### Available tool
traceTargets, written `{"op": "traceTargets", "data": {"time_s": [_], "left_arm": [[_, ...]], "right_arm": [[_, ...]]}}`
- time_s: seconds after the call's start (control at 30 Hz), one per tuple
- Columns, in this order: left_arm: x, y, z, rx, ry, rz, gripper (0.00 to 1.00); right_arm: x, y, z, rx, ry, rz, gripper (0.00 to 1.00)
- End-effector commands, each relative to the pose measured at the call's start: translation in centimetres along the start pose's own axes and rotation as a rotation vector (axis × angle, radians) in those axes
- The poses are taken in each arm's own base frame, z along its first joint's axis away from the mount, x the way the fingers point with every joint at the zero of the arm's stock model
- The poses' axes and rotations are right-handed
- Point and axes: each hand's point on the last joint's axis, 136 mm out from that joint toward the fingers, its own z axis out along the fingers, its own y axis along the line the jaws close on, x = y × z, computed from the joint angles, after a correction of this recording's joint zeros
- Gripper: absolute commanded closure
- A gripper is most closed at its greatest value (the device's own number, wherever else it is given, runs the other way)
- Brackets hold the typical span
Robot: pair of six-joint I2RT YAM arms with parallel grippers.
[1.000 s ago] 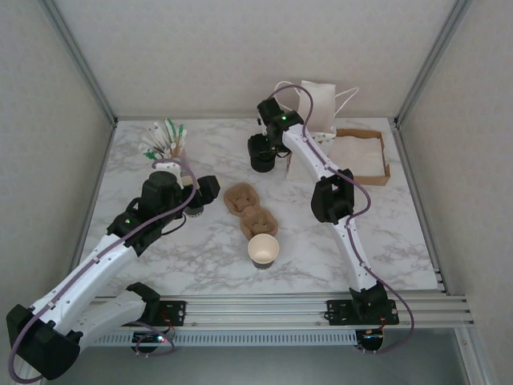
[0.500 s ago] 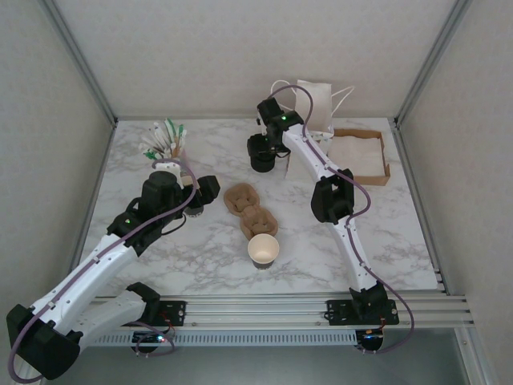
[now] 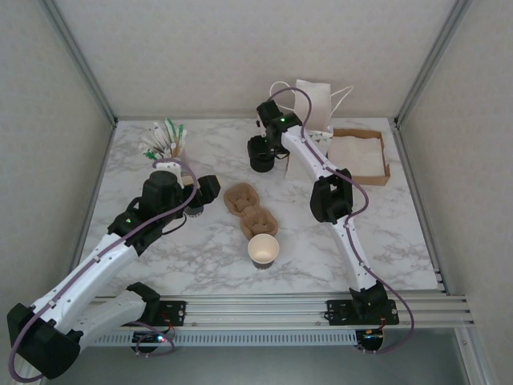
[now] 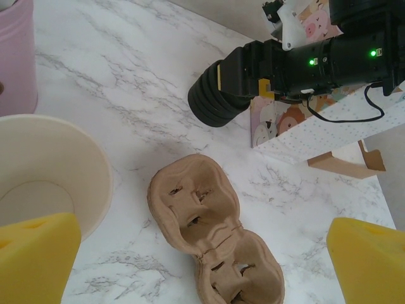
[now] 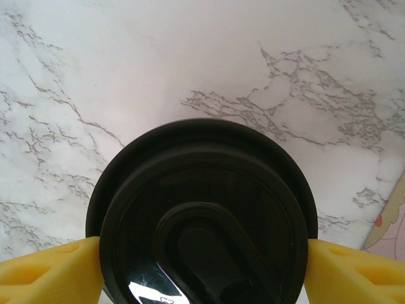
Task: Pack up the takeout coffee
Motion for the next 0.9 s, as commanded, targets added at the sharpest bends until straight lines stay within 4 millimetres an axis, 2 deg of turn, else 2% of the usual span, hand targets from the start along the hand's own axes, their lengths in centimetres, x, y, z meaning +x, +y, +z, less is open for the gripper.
{"op": "traceTargets", "data": {"time_s": [0.0, 0.57, 0.87], "left_arm": [[-1.2, -0.8, -0.3, 0.030, -0.028, -0.009, 0.00], [-1.1, -0.7, -0.1, 0.029, -0.027, -0.011, 0.00], [-1.0, -0.7, -0.1, 0.028, -0.029, -0.013, 0.00]], "right_arm": [[-0.5, 0.0, 0.2, -0.011, -0.012, 0.011, 0.23], [-1.2, 0.8, -2.5, -0.033, -0.043, 0.011, 0.33], [-0.8, 1.9, -3.8, -0.033, -0.047, -0.006, 0.33]]}}
